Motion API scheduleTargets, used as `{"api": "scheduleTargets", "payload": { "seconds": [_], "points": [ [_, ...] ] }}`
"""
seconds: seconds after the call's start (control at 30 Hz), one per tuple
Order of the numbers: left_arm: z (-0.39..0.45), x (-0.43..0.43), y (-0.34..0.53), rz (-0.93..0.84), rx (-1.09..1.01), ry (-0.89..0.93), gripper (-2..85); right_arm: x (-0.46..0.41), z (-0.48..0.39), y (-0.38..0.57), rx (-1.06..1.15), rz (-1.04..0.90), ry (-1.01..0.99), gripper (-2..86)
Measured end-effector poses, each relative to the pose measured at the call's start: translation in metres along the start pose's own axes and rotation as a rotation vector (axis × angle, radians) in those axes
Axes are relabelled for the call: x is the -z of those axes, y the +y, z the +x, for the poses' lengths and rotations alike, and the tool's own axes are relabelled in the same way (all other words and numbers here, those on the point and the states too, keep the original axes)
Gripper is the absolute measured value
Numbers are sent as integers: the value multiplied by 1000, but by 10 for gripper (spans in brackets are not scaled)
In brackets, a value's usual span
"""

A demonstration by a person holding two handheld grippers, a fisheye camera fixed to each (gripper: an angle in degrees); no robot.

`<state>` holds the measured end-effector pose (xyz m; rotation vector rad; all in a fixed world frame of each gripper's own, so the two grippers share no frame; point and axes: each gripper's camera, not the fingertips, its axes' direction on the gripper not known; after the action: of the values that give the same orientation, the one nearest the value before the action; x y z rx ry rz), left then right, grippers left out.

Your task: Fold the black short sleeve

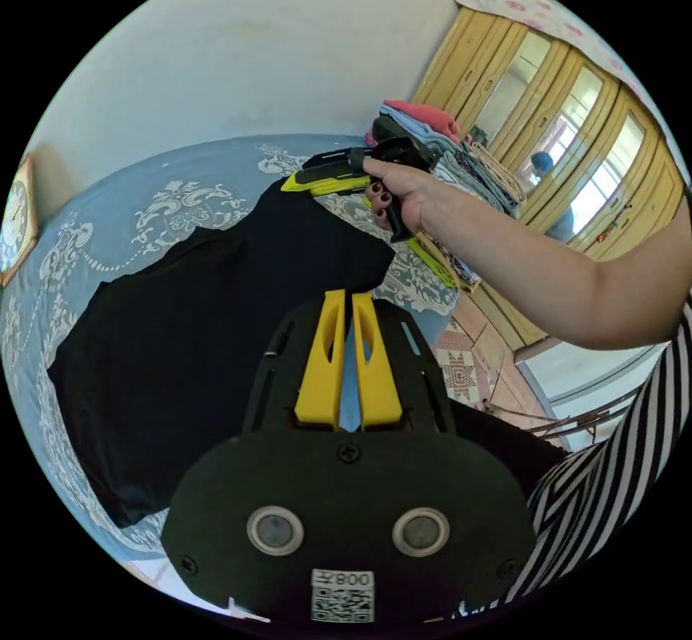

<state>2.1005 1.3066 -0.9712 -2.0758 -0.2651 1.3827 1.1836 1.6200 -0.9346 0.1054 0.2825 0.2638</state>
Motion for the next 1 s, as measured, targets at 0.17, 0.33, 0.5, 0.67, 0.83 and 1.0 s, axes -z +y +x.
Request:
{"api": "scheduleTargets", "payload": {
  "seconds": [0.17,0.33,0.5,0.67,0.83,1.0],
  "points": [
    [-82,86,67,134,195,44,17,-49,-77,-15,109,2,-80,11],
    [-164,161,147,270,420,62,17,-127,-157,-36,214,-54,-159,11],
    [-234,208,229,350,600,75,16,-234,-242,-57,309,-178,-135,12],
    [-306,235,320,436,803,155,16,-331,-291,-70,330,-308,-52,12],
    [-356,246,395,506,968,241,15,-418,-328,-73,351,-426,41,14],
    [-394,259,453,533,1056,277,15,-491,-358,-70,345,-509,103,19]
  ]
}}
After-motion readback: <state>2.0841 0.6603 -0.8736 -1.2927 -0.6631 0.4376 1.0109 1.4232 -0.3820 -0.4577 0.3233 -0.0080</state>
